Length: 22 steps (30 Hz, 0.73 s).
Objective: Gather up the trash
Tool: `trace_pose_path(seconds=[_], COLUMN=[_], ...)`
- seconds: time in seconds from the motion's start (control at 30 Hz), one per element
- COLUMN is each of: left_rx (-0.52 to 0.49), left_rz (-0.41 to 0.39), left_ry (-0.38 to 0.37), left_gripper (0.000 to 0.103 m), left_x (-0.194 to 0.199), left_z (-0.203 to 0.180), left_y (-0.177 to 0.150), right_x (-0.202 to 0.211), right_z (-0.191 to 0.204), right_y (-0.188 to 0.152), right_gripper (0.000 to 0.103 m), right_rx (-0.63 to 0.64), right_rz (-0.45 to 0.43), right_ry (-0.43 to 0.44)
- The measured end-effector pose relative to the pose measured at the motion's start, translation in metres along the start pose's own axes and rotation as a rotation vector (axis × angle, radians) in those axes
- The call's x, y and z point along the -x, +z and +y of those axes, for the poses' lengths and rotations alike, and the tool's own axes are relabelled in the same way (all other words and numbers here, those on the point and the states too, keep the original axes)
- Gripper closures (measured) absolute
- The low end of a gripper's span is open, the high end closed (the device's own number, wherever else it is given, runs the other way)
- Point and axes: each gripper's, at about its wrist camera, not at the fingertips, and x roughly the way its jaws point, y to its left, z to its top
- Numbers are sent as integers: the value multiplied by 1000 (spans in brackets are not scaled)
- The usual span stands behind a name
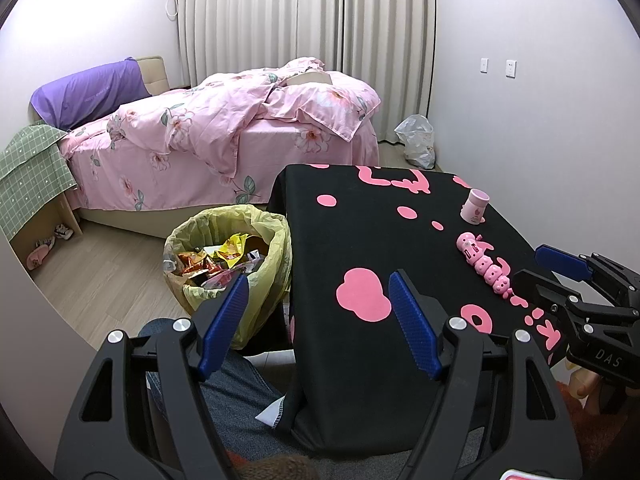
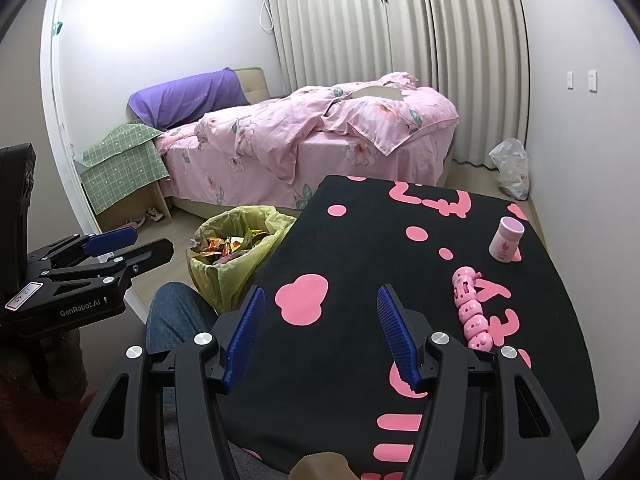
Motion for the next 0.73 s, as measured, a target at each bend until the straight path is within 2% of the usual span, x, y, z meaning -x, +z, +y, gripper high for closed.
trace_pose_path(seconds=[0.47,0.6,0.73], left_rx=[-29,25,61], left_rz=[-15,98,209], left_ry=[-19,-116,-141], left_gripper=[34,34,32], left_x=[0,-31,-91], left_z=[0,10,10], left_y=[-1,4,2], right_x=[-1,-13,-42], right_z=[-2,-9,-27], right_y=[-2,0,4], right_gripper=[47,47,47], right_rx=[-3,-12,-15], right_rz=[8,35,66], right_ry=[-14,-23,-25])
